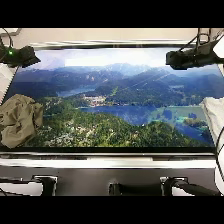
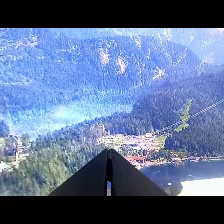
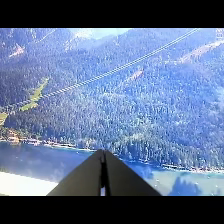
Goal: Fold the clothes and pants, and hang the long-sleeved shirts on hangers.
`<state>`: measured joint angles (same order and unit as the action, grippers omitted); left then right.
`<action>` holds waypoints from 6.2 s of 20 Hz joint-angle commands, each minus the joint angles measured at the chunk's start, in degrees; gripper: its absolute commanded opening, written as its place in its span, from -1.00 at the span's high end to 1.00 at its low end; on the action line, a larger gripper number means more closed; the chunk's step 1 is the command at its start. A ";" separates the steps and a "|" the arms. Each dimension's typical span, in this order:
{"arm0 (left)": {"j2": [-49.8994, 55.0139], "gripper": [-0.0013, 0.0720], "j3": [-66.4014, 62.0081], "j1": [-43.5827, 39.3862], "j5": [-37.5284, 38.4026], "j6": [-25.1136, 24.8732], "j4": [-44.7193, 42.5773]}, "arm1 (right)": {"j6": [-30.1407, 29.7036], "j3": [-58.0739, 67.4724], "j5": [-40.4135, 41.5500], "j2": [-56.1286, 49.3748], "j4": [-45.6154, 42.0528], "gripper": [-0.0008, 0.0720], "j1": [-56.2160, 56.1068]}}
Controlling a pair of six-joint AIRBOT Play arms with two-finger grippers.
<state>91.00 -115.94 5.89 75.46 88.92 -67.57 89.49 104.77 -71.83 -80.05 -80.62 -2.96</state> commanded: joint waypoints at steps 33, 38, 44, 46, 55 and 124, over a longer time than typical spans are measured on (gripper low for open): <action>0.02 0.89 0.02 0.02 -4.76 -0.02 0.04 | 0.02 0.02 -0.07 0.04 0.24 0.88 -0.04; 0.13 0.00 0.50 1.84 2.67 1.73 -12.02 | 0.02 0.02 -0.22 0.04 0.22 0.88 -0.04; 0.13 -0.96 16.13 12.92 7.54 6.62 -25.46 | 0.02 0.02 -0.50 0.04 0.37 0.88 -0.04; 0.15 -0.96 21.84 16.35 3.63 6.21 -25.46 | 0.04 0.02 -0.66 0.04 0.50 0.88 -0.04; 3.58 -0.96 35.43 17.97 -14.75 6.25 -25.46 | 0.04 0.02 -5.88 0.04 0.46 0.88 -0.04; -8.28 -0.91 75.63 -4.28 -10.16 -46.01 48.78 | 8.92 0.02 -22.80 22.62 8.17 0.01 -0.04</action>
<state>78.96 -41.47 1.39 66.37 51.03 -26.87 98.24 104.79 -94.37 -57.34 -72.60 -2.96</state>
